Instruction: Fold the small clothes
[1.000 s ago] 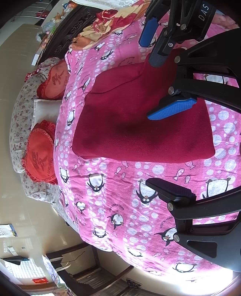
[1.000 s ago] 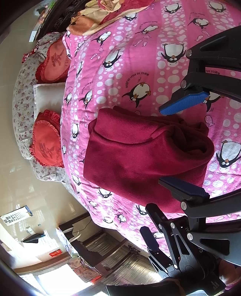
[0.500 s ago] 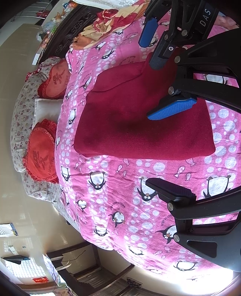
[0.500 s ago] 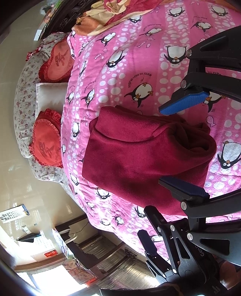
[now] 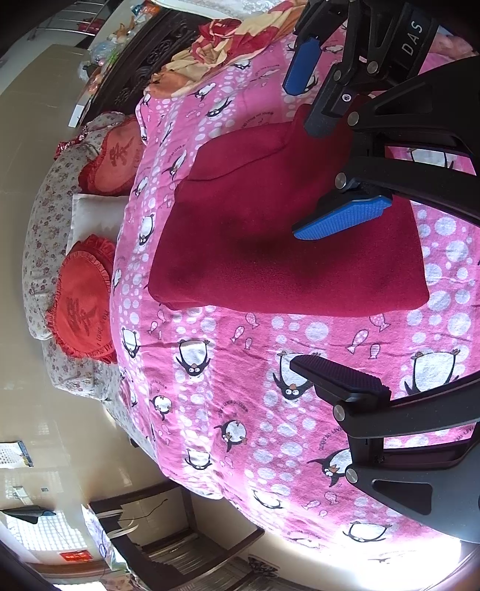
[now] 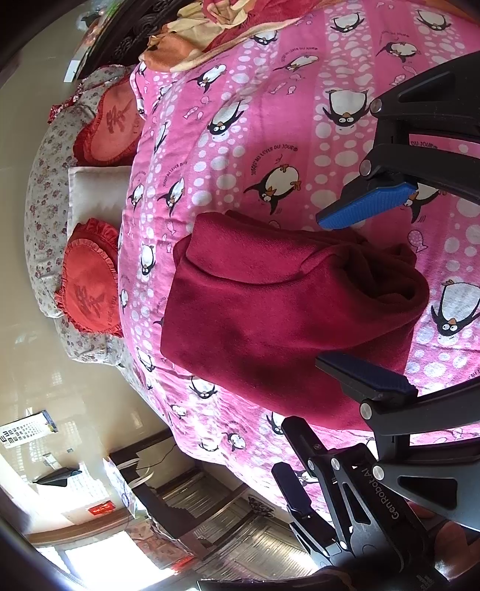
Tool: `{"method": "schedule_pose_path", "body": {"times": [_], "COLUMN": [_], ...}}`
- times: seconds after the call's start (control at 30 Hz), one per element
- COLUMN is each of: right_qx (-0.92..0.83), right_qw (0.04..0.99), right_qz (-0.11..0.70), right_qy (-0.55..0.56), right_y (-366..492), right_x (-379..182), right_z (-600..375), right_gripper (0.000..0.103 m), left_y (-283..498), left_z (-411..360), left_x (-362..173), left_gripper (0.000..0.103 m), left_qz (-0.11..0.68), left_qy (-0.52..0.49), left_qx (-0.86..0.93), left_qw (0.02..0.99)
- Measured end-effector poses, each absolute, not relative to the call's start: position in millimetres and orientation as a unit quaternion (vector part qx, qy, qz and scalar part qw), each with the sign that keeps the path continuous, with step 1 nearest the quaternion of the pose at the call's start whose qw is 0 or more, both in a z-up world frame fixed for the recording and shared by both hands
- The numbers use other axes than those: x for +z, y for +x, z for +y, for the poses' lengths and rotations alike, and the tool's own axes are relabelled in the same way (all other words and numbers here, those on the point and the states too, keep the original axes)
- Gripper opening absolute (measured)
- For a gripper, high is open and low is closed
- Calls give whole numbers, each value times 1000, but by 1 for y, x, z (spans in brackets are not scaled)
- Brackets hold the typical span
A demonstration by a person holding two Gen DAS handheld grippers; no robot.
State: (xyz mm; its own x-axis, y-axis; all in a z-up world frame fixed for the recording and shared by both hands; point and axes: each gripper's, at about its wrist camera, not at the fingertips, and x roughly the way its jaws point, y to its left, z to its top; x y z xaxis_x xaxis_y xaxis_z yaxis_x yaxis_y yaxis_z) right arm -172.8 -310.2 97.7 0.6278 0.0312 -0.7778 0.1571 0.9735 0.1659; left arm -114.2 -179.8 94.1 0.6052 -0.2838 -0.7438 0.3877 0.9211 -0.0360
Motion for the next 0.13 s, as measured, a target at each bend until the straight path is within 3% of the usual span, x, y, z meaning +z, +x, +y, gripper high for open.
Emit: {"method": "schedule_pose_path", "body": {"times": [0.13], "right_qx": [-36], "right_qw": [895], "right_qz": [431], "right_qy": [110], "right_y": [-173], "right_x": [97], "right_z": [-310], "right_gripper": [67], "left_y": [-114], "left_z": [-178], "left_x": [95], "left_gripper": [65], "left_qz": [399], "left_qy": [61], "left_qx": [-187], "left_qw": [896]}}
